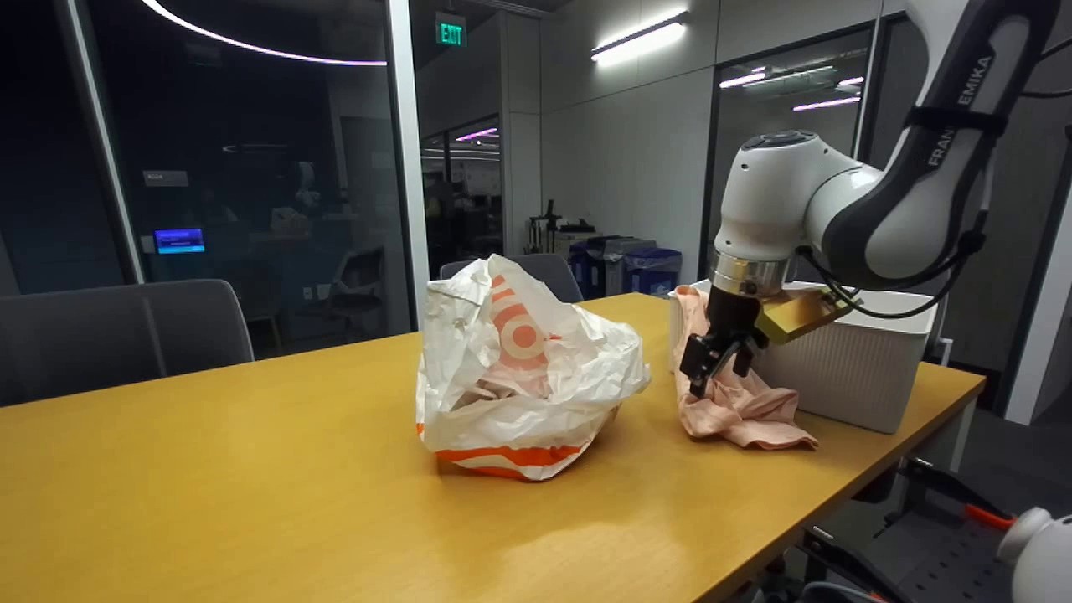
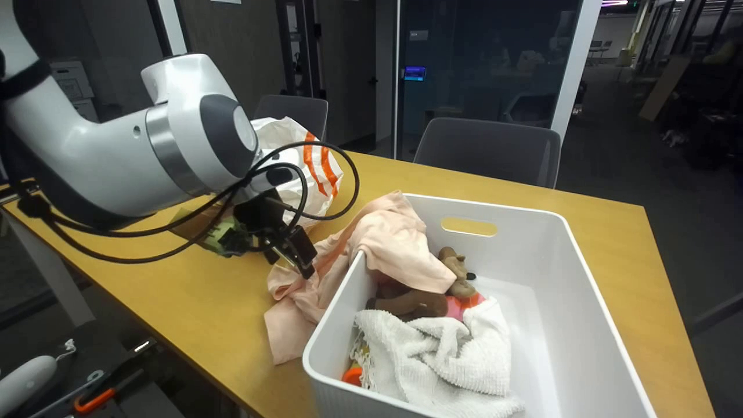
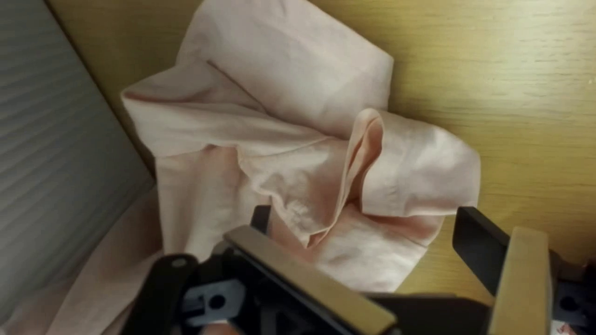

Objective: Put the peach t-shirt in the plastic bag.

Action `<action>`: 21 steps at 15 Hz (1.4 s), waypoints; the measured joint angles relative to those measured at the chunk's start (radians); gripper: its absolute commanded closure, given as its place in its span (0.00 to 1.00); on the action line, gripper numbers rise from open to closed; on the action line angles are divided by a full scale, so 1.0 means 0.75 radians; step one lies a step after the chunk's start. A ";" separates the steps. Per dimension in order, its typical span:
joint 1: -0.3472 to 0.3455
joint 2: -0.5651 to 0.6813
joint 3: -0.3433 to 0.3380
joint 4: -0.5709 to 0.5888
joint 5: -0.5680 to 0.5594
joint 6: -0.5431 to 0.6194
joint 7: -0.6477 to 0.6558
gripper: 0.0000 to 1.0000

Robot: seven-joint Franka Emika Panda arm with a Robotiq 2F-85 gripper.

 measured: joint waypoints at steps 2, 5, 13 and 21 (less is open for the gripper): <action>-0.001 -0.013 -0.025 0.028 -0.227 -0.009 0.199 0.00; 0.003 0.006 -0.027 0.055 -0.538 -0.083 0.482 0.00; 0.072 0.313 0.004 0.222 -1.015 -0.314 1.056 0.00; 0.067 0.444 -0.012 0.375 -1.022 -0.390 1.129 0.69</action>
